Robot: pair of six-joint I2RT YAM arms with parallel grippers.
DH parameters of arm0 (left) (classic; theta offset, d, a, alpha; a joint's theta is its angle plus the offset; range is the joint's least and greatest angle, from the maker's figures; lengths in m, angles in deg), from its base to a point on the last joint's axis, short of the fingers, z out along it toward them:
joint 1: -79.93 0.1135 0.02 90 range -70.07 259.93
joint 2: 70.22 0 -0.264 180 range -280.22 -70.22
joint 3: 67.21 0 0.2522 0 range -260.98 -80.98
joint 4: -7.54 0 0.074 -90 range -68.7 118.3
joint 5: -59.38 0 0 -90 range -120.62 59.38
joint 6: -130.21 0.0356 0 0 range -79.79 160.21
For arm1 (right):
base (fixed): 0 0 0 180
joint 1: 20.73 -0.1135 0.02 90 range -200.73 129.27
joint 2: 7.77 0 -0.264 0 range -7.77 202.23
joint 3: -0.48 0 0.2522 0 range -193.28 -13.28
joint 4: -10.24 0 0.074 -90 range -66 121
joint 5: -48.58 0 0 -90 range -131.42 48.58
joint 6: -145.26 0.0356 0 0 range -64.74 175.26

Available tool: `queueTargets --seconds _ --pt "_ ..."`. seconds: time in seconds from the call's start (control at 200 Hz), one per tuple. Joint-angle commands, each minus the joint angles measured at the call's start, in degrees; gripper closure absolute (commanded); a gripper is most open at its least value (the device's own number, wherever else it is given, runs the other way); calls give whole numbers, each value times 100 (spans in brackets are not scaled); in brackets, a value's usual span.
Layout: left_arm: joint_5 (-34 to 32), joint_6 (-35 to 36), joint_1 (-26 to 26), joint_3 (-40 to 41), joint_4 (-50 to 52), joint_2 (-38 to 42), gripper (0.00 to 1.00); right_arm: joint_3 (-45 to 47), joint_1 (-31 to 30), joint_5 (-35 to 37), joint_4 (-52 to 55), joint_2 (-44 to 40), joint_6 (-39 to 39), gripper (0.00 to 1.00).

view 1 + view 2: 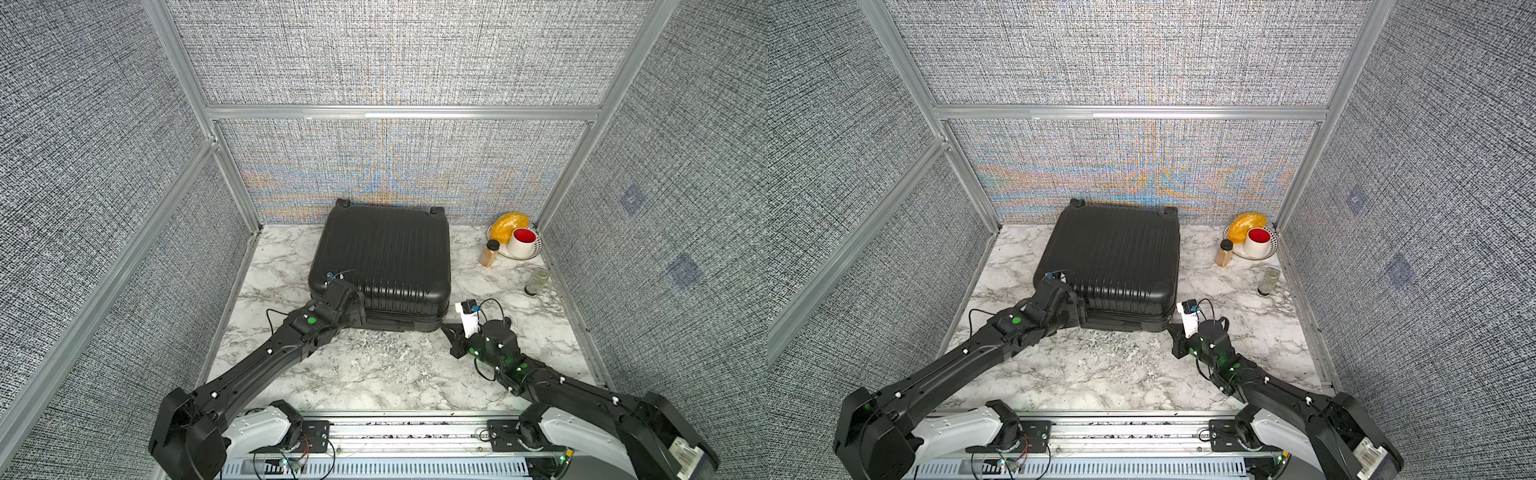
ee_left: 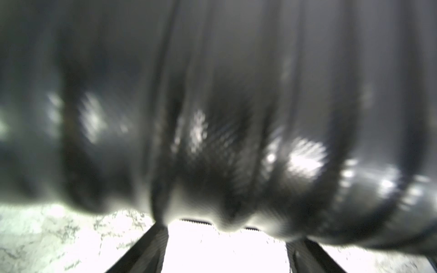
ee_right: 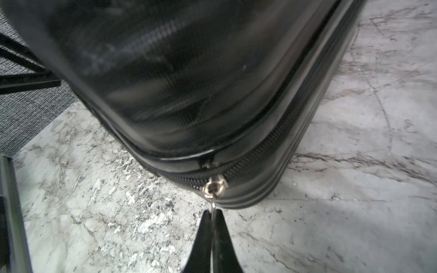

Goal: Open the suitcase zippers
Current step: Adjust the suitcase at the center of the board.

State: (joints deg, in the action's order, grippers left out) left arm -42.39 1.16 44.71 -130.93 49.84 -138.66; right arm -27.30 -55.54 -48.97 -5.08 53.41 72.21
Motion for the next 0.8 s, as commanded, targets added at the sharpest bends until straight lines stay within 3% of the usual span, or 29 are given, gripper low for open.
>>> queueTargets --seconds 0.0,0.26,0.375,0.565,0.796 --pt "309 106 407 -243 -621 -344 21 -160 8 -403 -465 266 -199 100" --pt "1217 -434 1398 -56 -1260 -372 21 -674 -26 -979 -997 1289 -239 100" --pt "1627 -581 1397 243 -1084 57 21 -826 -61 -1031 -1039 1516 -244 100" --pt "1828 -2363 1142 2086 -2784 1088 31 -872 -177 -1038 -1188 1668 -158 100" --pt "2092 -2929 1048 2234 -3698 523 35 -933 -306 -996 -1202 1697 -139 100"
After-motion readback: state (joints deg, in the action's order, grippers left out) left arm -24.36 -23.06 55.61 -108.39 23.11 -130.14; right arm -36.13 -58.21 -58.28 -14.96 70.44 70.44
